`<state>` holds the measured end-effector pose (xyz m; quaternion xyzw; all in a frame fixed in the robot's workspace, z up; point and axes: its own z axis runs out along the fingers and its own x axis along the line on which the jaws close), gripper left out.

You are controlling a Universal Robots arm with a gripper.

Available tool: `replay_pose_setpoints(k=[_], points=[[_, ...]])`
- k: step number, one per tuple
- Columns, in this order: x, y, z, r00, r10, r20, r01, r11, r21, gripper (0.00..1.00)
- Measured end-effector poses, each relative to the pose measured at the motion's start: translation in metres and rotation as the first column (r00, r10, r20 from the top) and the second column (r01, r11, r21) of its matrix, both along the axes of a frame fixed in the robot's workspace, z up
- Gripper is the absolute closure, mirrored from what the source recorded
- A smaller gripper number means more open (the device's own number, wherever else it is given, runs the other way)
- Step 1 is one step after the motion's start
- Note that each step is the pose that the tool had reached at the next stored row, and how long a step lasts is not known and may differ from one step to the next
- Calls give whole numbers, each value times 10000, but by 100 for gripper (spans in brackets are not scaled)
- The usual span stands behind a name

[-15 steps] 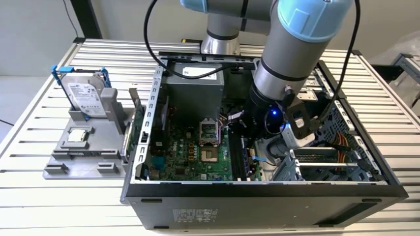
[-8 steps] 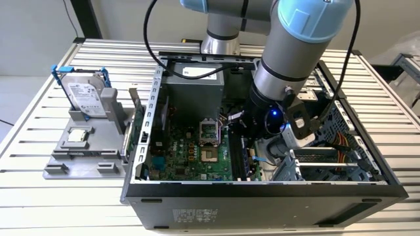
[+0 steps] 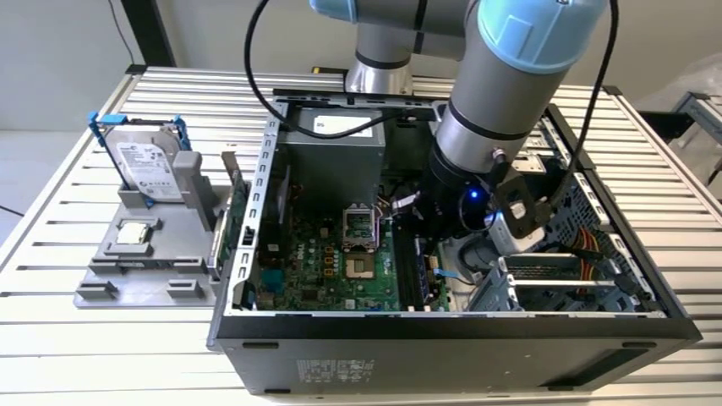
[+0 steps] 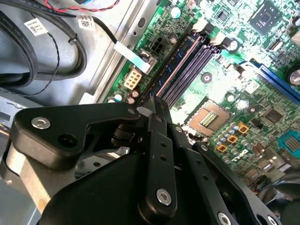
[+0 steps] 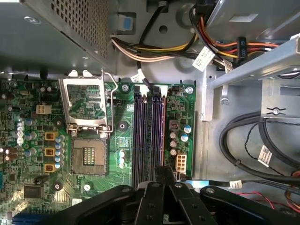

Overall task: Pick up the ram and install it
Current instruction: 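Press down the ram until it locks into place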

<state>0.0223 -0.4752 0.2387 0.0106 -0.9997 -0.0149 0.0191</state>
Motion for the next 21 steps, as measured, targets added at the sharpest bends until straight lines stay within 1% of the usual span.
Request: replay_pose_setpoints(k=[6,10,14,21], points=[[0,0,0,9988,480,0,-480,9988,0,100],[0,1,0,9965,838,0,-838,9965,0,100],[0,4,0,9927,1209,0,-1209,9927,-1,100],[0,16,0,9827,1851,0,-1851,9827,0,100]])
